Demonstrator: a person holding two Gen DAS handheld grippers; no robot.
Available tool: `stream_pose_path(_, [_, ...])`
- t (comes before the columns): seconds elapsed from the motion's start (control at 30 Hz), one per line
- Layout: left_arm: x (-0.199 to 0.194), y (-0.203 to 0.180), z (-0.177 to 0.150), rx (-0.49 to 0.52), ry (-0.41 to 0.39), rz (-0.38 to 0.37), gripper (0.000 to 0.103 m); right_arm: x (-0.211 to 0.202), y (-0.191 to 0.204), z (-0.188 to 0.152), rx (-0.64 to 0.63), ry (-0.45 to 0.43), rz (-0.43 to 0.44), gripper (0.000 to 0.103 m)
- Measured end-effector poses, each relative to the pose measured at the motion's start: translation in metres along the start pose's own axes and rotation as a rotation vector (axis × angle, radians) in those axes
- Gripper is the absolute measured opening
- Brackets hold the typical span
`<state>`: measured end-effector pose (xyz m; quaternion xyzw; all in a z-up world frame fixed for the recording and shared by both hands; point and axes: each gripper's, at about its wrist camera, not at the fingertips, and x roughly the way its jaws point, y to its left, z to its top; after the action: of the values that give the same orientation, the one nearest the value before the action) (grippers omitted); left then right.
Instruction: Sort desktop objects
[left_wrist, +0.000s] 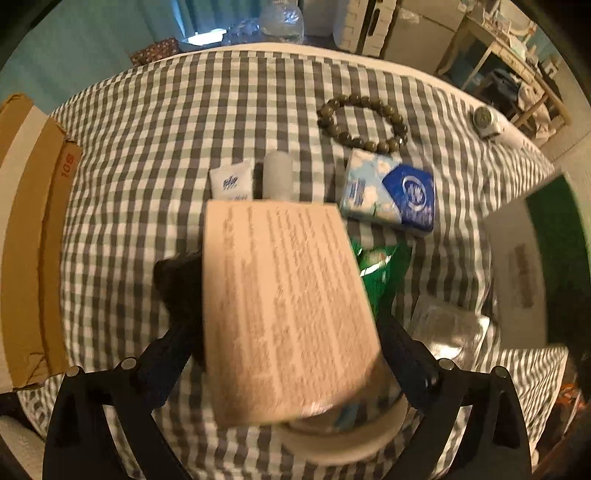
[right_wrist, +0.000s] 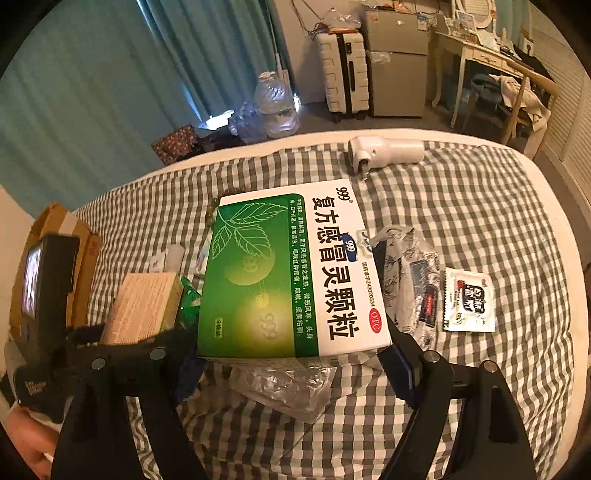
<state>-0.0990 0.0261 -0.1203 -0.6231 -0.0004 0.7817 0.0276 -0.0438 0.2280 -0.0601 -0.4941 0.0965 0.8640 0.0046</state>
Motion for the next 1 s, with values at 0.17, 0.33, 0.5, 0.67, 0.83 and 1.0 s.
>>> stream_pose_path(0.17, [0.002,0.005,0.005,-0.018,-0.003,-0.022,0.080,0.018,-0.003,-0.001,-0.003,0.035,-0.010,0.081])
stream_pose_path(0.33, [-0.021,0.023,0.004,-0.027,0.008,-0.035,0.080,0.022,-0.004,-0.004,0.006,0.035,0.008,0.081])
stream_pose_path(0.5, [-0.051,0.033,0.010,-0.049,-0.063,-0.094,0.080,0.020,-0.001,-0.003,-0.005,0.027,0.015,0.081])
stream_pose_path(0.67, [-0.067,0.040,0.007,-0.049,-0.097,-0.094,0.080,0.013,0.000,-0.004,0.010,0.022,0.035,0.081])
stream_pose_path(0.83, [-0.077,0.042,0.003,-0.079,-0.150,-0.106,0.080,0.002,0.003,-0.007,-0.005,0.004,0.028,0.081])
stream_pose_path(1.0, [-0.131,0.045,-0.001,-0.049,-0.371,-0.083,0.056,-0.009,0.009,-0.012,-0.028,-0.019,0.022,0.081])
